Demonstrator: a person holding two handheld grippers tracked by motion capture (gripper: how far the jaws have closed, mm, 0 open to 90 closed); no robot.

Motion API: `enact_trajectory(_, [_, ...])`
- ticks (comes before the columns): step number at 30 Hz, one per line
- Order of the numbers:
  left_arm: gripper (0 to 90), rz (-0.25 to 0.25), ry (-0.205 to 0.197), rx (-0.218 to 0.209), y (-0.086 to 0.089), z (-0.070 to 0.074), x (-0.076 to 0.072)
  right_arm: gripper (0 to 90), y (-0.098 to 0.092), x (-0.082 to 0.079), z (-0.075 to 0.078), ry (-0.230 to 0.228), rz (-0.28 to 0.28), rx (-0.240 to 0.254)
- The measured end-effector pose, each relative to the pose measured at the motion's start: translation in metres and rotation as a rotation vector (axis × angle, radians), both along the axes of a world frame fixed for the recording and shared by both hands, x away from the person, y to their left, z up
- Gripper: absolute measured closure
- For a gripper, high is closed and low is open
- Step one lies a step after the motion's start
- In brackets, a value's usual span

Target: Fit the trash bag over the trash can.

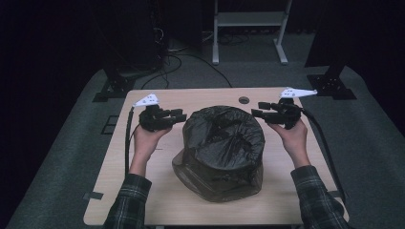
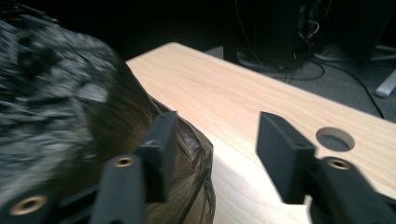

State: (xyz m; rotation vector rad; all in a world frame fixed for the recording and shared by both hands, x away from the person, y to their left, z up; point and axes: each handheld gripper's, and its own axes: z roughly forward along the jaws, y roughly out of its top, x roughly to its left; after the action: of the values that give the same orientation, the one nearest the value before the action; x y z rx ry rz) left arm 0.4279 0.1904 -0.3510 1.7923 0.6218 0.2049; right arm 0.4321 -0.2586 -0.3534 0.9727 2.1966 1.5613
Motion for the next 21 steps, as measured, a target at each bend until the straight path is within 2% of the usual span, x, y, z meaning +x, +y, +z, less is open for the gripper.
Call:
enact_trajectory(3, [49.1, -0.023, -0.017, -0.026, 0.004, 0.014, -0.005, 34.8, -0.008, -0.007, 0.007, -0.020, 0.017, 0.010])
enact_trajectory(8, [37.8, -0.064, -0.045, -0.016, 0.002, 0.030, -0.016, 22.8, -0.019, -0.019, 0.016, -0.046, 0.092, 0.052])
enact_trajectory(10, [32.4, -0.082, -0.056, -0.007, -0.002, 0.036, -0.021, 16.7, -0.021, -0.026, 0.019, -0.064, 0.123, 0.032])
enact_trajectory(11, [28.8, -0.089, -0.058, -0.003, -0.003, 0.038, -0.023, 13.7, -0.021, -0.030, 0.020, -0.059, 0.138, 0.021])
enact_trajectory(16, [18.2, -0.127, -0.080, 0.016, -0.012, 0.049, -0.034, 8.3, -0.025, -0.044, 0.021, -0.068, 0.197, -0.008])
enact_trajectory(18, [12.6, -0.136, -0.082, 0.022, -0.016, 0.051, -0.037, 1.4, -0.027, -0.049, 0.019, -0.061, 0.225, -0.002])
enact_trajectory(21, [3.9, -0.155, -0.074, 0.019, -0.021, 0.054, -0.040, 0.0, -0.032, -0.055, 0.015, -0.070, 0.262, 0.014])
